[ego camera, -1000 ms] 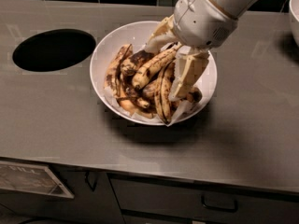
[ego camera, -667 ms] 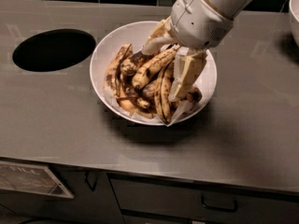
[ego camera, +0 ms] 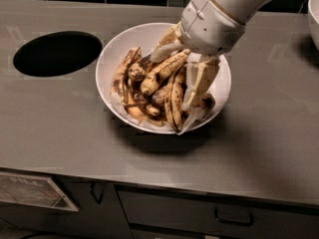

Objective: Pick banana from white bowl

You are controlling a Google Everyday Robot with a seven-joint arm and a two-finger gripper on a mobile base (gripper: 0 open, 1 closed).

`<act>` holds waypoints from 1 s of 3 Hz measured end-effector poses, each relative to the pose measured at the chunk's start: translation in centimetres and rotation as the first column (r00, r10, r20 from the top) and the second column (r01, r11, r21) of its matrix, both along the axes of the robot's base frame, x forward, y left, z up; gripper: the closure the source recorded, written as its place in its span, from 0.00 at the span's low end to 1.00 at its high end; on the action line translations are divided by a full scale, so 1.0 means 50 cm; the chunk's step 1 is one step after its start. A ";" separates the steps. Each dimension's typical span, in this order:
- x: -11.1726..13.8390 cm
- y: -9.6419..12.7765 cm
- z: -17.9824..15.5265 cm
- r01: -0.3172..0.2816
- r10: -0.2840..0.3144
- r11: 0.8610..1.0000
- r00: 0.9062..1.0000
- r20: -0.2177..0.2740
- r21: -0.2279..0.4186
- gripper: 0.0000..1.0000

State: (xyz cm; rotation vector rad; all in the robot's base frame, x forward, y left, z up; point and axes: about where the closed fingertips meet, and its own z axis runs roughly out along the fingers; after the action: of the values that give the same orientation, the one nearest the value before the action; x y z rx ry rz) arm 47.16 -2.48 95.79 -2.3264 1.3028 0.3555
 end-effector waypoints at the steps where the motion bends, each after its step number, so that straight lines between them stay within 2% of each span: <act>1: 0.003 -0.003 -0.004 0.001 -0.001 1.000 1.000 -0.002 0.000 0.24; 3: 0.010 -0.010 -0.021 0.002 -0.002 1.000 1.000 -0.015 0.000 0.24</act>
Offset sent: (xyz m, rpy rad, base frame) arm 0.0055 -0.0140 -0.0175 -0.0089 0.0413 -0.0022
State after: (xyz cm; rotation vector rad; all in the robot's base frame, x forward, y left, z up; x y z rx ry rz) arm 47.68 -2.96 94.74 -2.3267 1.3120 0.3738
